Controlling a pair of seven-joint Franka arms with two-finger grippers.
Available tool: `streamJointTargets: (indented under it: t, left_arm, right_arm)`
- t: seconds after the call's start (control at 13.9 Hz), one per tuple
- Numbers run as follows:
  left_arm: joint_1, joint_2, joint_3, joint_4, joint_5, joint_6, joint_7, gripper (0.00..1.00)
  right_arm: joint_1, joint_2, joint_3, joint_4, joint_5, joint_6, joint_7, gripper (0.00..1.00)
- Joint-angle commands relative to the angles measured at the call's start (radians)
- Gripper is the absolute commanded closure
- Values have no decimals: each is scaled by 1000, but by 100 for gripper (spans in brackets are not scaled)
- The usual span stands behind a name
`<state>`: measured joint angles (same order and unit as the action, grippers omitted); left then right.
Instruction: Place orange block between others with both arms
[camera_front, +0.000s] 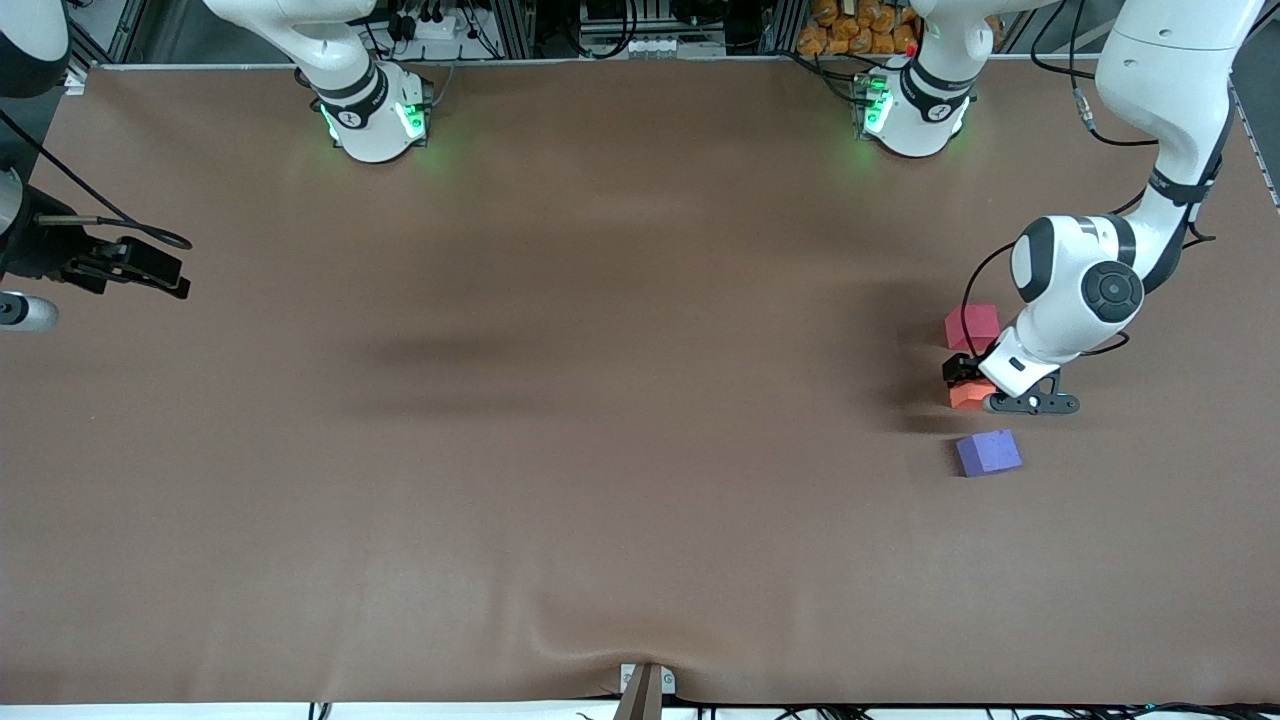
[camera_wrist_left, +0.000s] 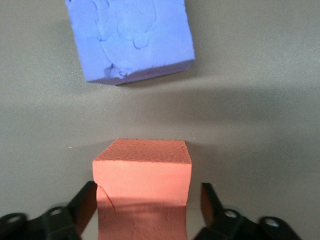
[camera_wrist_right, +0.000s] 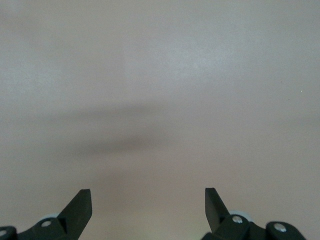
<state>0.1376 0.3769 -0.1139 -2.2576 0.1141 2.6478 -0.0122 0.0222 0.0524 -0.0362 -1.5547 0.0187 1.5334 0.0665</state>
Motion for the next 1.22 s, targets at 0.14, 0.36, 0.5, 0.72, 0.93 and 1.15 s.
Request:
streamJointTargets:
  t: [0.14,0.36,0.5,0.72,0.93,1.15]
  left_arm:
    - [16,-38,-13,59,-5,-35,12,0]
    - [7,-104,-15,208,2,-261,12,0]
    - [5,-121,-33,384,7,-520,14,0]
    - [7,-154,-59,585,-4,-730,3,0]
    - [11,-194,-58,723,-5,-847,12,0]
    - [8,-207,-64,812,-49,-994,5,0]
  right_arm:
    - [8,-17,-4,-15,10,8,13,0]
    - [9,-17,-4,-15,10,8,13,0]
    - [9,-17,-4,-15,10,8,13,0]
    - [9,-17,-4,-13,10,8,13,0]
    - [9,-16,-4,-13,10,10,13,0]
    - [9,-16,-4,-13,10,10,13,0]
